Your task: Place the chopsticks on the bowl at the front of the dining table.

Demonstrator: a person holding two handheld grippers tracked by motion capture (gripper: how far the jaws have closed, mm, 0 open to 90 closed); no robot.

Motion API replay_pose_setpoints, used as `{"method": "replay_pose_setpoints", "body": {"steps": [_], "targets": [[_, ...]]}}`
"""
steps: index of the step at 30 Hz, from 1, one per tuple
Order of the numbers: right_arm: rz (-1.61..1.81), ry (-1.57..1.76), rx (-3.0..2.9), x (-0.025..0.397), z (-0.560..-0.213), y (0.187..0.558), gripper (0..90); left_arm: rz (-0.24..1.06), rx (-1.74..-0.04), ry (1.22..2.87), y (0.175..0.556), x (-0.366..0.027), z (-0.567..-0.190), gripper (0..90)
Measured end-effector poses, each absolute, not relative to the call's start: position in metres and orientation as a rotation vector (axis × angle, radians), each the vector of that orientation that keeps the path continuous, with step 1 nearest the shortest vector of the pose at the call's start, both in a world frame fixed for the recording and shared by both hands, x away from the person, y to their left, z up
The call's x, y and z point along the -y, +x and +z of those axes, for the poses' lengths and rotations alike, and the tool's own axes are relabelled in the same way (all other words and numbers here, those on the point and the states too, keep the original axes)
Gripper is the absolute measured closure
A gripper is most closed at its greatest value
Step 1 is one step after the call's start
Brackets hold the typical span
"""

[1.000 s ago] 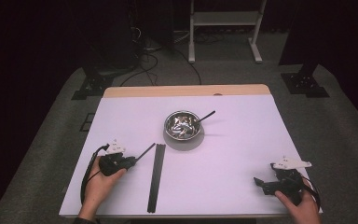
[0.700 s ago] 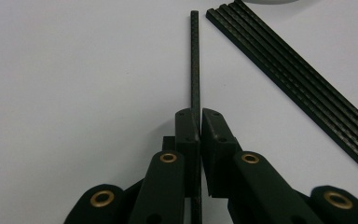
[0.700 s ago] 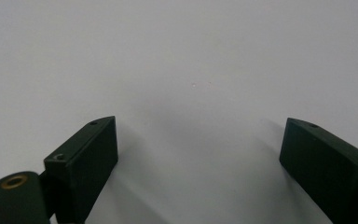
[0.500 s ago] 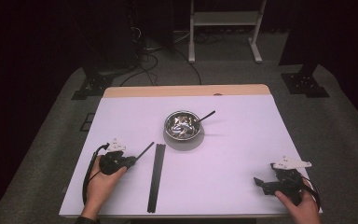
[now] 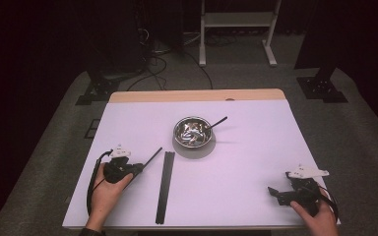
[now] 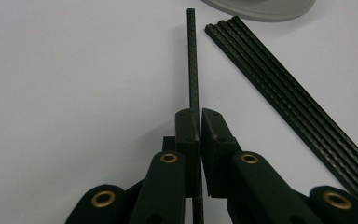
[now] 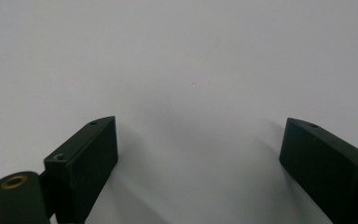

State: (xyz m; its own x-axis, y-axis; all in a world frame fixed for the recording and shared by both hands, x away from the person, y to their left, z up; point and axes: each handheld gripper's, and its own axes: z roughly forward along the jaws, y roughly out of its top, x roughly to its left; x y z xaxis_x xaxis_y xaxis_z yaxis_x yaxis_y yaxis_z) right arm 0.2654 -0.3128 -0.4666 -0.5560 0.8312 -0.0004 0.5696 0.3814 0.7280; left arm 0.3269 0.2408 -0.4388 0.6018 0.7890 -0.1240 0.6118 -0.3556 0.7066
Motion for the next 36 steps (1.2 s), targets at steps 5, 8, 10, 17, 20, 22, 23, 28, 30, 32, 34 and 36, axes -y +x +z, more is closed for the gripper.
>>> {"method": "replay_pose_setpoints", "body": {"steps": [5, 8, 10, 17, 20, 22, 23, 28, 30, 32, 34, 36], "targets": [[0.984, 1.217, -2.279, 0.313, -0.467, 0.265, 10.0, 0.294, -1.103, 2.063, 0.326, -0.24, -0.432, 86.1], [0.985, 1.217, -2.279, 0.313, -0.467, 0.265, 10.0, 0.297, -1.093, 2.055, 0.327, -0.24, -0.428, 86.1], [0.984, 1.217, -2.279, 0.313, -0.467, 0.265, 10.0, 0.304, -1.093, 2.047, 0.328, -0.24, -0.426, 86.1], [0.985, 1.217, -2.279, 0.313, -0.467, 0.265, 10.0, 0.287, -1.104, 2.019, 0.331, -0.239, -0.417, 86.0], [0.985, 1.218, -2.279, 0.313, -0.467, 0.265, 10.0, 0.278, -1.097, 2.01, 0.331, -0.238, -0.413, 86.1], [0.985, 1.218, -2.279, 0.313, -0.467, 0.265, 10.0, 0.267, -1.098, 2.005, 0.332, -0.237, -0.41, 86.1], [0.985, 1.218, -2.279, 0.313, -0.467, 0.265, 10.0, 0.258, -1.101, 1.999, 0.332, -0.236, -0.409, 86.0], [0.985, 1.218, -2.279, 0.313, -0.467, 0.265, 10.0, 0.251, -1.092, 1.989, 0.335, -0.232, -0.403, 86.1], [0.985, 1.216, -2.28, 0.313, -0.467, 0.265, 10.0, 0.248, -1.091, 1.989, 0.336, -0.23, -0.401, 86.1], [0.984, 1.216, -2.28, 0.313, -0.467, 0.265, 10.0, 0.243, -1.087, 1.99, 0.337, -0.229, -0.399, 86.0], [0.985, 1.216, -2.28, 0.313, -0.467, 0.265, 10.0, 0.234, -1.08, 1.988, 0.337, -0.226, -0.397, 86.0], [0.984, 1.216, -2.28, 0.313, -0.467, 0.265, 10.0, 0.228, -1.071, 1.989, 0.337, -0.223, -0.393, 86.1]]}}
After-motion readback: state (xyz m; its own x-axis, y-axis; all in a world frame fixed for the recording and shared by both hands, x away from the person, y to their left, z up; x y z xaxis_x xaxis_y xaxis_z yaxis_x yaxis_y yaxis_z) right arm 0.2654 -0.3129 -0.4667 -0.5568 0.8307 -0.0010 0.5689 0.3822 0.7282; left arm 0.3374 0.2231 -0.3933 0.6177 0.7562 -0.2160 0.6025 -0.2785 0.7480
